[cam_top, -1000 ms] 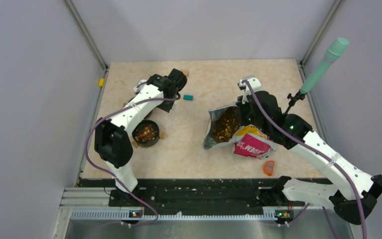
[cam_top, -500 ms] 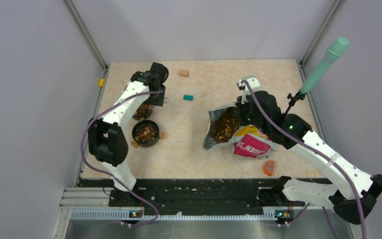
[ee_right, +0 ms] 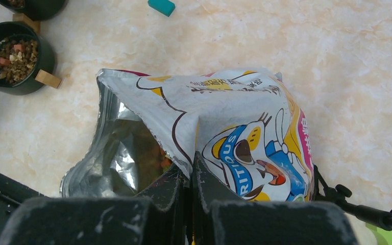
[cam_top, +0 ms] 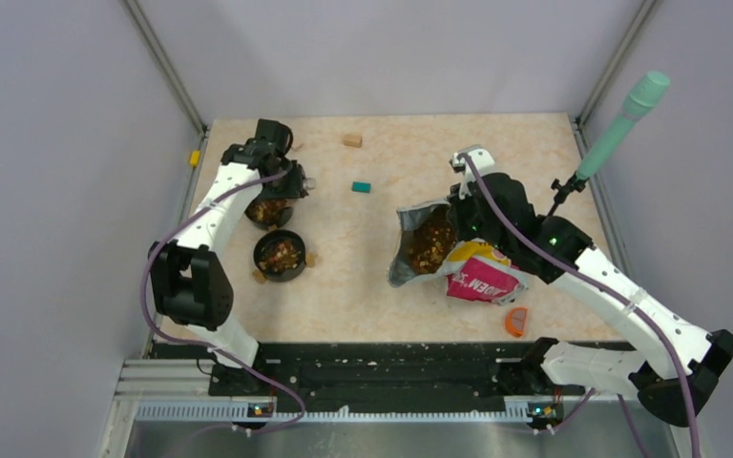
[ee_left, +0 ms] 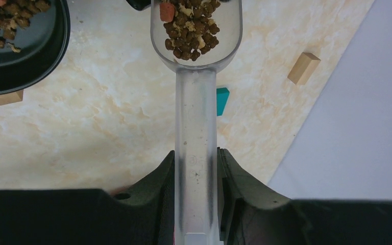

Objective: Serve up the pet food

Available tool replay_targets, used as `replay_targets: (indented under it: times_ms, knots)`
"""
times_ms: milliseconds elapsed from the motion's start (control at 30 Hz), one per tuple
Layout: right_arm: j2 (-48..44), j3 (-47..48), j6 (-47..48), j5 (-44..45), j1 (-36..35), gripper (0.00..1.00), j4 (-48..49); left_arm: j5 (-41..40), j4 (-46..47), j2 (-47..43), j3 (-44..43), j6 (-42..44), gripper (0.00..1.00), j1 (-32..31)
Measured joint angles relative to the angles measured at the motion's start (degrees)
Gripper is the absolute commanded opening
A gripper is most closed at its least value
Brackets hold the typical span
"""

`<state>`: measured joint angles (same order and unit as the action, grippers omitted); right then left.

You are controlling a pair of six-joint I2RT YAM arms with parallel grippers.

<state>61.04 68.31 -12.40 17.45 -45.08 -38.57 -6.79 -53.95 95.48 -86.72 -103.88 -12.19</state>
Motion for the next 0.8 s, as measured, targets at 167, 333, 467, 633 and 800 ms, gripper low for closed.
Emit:
replay_targets:
  times_ms: [167,333,467,633,800]
  knots:
    - [0.4,0.1,0.4,-0.1,0.0,0.0,0.3,4.2,1.7,-1.9,1.5,-1.0,0.0,2.4]
    - [1.0,0.4,0.4,-0.3,0.0,0.0,0.5,7.9,3.9,-4.5,4.2,-1.7,0.0,4.5]
    - [1.3,0.4,0.5,-0.6,0.0,0.0,0.7,10.3,5.5,-6.6,5.9,-2.3,0.0,5.8]
    - [1.4,0.4,0.8,-0.9,0.0,0.0,0.9,11.7,7.0,-8.9,6.9,-2.7,0.0,7.2]
    - [1.4,0.4,0.8,-0.9,0.0,0.0,0.9,12.0,7.4,-11.3,8.4,-3.0,0.0,8.2]
